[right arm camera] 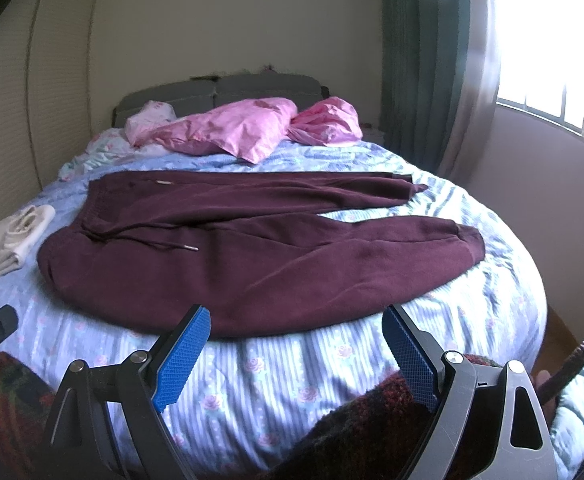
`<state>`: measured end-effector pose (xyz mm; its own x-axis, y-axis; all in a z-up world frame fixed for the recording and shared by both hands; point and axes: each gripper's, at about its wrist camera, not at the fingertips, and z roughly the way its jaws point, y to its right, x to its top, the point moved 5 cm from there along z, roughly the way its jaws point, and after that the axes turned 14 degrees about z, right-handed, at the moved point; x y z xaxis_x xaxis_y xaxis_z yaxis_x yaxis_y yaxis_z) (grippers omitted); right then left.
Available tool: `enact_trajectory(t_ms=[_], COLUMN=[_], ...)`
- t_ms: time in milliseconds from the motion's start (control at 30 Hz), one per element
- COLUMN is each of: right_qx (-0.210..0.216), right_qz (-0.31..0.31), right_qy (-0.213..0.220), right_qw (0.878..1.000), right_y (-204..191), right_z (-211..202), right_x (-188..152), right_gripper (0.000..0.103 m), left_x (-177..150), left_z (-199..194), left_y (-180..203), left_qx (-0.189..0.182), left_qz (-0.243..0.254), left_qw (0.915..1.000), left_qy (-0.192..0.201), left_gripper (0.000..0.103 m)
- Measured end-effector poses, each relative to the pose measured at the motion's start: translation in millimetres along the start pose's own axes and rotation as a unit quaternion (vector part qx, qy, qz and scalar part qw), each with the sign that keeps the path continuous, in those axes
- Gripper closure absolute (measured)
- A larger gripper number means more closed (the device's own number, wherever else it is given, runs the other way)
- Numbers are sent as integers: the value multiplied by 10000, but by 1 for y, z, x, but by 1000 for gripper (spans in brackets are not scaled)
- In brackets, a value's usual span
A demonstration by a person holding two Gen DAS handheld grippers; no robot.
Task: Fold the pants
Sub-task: 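Reach both tools to the sweatpants waistband and close both grippers on it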
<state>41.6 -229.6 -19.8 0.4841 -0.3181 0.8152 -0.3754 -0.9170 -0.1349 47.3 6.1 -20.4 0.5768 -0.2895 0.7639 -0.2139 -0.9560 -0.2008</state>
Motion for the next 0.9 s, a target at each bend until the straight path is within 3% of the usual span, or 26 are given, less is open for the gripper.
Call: enact_trajectory(t_ms=[133,300,400,500,633,767,900], right_qx=[29,126,132,105,-166,-370,-525], right_qz=[137,455,931,1417,1761,1887,1921], right_qy=[-124,-271,-481,-740,-995,-1230,-1407], right_qw=[9998,9985,9944,9871,9792,9736,9698], right_y=[-14,-34,-41,-47,-54,-60,-60], right_z=[9,32,52,77,111,136,153], right_x=[9,21,21,13,0,-17,-38], right_gripper=[14,14,14,14,14,14,14], left_x=[27,50,60,61,49,24,4], left_z=[-3,17,52,94,143,184,204], left_y=[-18,-49,-61,-70,-82,-88,-91], left_qx=[318,370,-59,-568,-406,-878,-1193], left_qz=[27,-15,257,419,693,428,-44], left_qw=[9991,9991,9991,9930,9851,9749,9713], left_qy=[291,188,-340,-949,-1520,-2001,-2059], left_gripper=[0,0,0,0,0,5,6])
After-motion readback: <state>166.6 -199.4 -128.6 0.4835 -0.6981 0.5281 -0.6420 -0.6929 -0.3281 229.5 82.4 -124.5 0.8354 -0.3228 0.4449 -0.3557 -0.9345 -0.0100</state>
